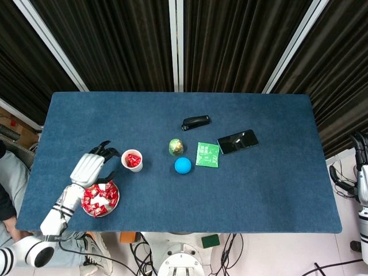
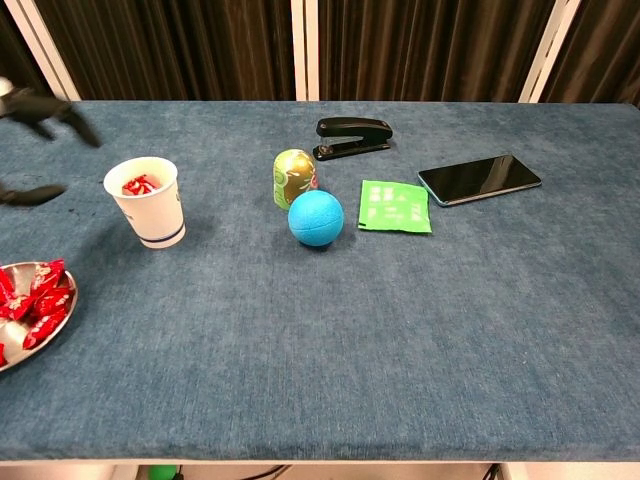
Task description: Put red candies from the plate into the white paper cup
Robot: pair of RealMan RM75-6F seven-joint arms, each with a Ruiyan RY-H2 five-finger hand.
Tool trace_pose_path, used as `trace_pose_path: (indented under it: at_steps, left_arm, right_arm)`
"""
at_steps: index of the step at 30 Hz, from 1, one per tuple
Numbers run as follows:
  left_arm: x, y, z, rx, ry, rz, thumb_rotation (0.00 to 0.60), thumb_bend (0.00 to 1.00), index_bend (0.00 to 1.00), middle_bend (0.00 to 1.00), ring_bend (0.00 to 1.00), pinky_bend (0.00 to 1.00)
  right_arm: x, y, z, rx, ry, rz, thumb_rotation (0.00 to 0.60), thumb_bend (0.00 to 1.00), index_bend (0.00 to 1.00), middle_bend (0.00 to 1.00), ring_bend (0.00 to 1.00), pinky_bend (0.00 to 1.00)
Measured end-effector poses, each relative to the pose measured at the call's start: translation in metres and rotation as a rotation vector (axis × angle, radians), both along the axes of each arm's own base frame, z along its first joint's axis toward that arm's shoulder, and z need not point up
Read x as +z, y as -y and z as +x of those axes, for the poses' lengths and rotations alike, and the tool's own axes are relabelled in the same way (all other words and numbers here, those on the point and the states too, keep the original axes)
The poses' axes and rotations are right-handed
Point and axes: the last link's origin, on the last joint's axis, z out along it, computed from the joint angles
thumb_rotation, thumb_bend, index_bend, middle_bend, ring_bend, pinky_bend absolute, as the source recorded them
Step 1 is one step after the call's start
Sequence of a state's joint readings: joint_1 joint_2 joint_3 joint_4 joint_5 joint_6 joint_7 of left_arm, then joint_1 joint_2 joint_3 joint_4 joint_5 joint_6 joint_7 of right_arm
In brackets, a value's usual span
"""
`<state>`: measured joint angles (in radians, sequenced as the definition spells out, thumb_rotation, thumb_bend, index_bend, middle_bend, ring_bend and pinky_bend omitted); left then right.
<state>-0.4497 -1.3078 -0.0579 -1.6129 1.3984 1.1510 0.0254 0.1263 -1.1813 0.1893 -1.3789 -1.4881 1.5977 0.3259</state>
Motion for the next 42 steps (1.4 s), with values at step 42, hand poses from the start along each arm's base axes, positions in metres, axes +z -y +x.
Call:
trace_pose_path:
  at_steps: [42]
  left_arm:
    - [-0.023, 0.067, -0.072, 0.209, -0.192, -0.024, 0.6, 0.3, 0.4, 0.22, 0.06, 0.21]
  right_arm:
    - [-0.005, 0.0, 0.001, -0.003, -0.003, 0.008, 0.6, 0.35, 0.0, 0.0, 0.0, 0.0]
